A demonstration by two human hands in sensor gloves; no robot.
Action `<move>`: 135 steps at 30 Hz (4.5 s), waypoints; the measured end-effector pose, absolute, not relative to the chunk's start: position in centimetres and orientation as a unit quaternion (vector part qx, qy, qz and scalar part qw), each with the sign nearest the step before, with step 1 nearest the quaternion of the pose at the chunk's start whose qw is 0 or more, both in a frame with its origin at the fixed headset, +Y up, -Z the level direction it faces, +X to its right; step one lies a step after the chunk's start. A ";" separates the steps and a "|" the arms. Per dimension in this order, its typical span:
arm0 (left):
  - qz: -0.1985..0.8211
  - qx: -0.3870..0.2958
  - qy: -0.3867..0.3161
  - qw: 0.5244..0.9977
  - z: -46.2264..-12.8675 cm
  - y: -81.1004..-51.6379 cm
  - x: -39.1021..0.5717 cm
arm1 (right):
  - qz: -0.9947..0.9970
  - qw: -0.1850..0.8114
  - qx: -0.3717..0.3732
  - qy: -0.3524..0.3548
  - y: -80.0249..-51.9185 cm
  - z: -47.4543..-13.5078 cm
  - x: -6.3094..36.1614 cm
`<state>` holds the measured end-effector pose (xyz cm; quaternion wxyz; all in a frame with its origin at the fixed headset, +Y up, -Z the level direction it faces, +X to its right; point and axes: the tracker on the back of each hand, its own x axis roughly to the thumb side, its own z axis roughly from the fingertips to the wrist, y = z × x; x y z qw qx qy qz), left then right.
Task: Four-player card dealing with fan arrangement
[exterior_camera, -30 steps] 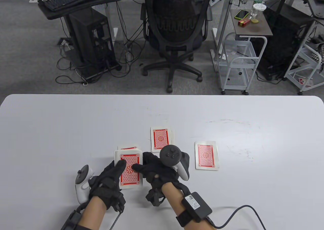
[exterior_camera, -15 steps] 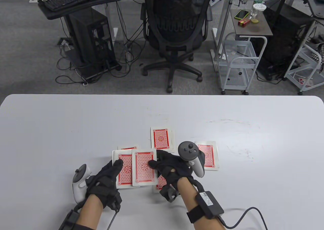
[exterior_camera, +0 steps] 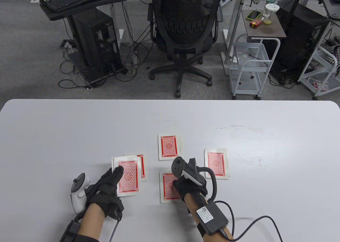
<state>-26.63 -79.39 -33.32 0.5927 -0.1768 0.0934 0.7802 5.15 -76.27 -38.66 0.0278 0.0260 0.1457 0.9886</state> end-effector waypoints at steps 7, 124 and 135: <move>0.784 -0.176 0.076 0.590 -33.2 -79.0 -25.8 | 0.956 0.247 0.103 0.120 -73.0 -38.0 4.3; 0.820 -0.122 0.087 0.552 -33.4 -78.4 -28.7 | 0.891 0.388 0.199 0.126 -70.2 -40.4 -5.7; 0.831 -0.142 0.067 0.533 -33.4 -78.5 -27.8 | 0.816 0.527 0.158 0.175 -71.7 -41.1 -2.8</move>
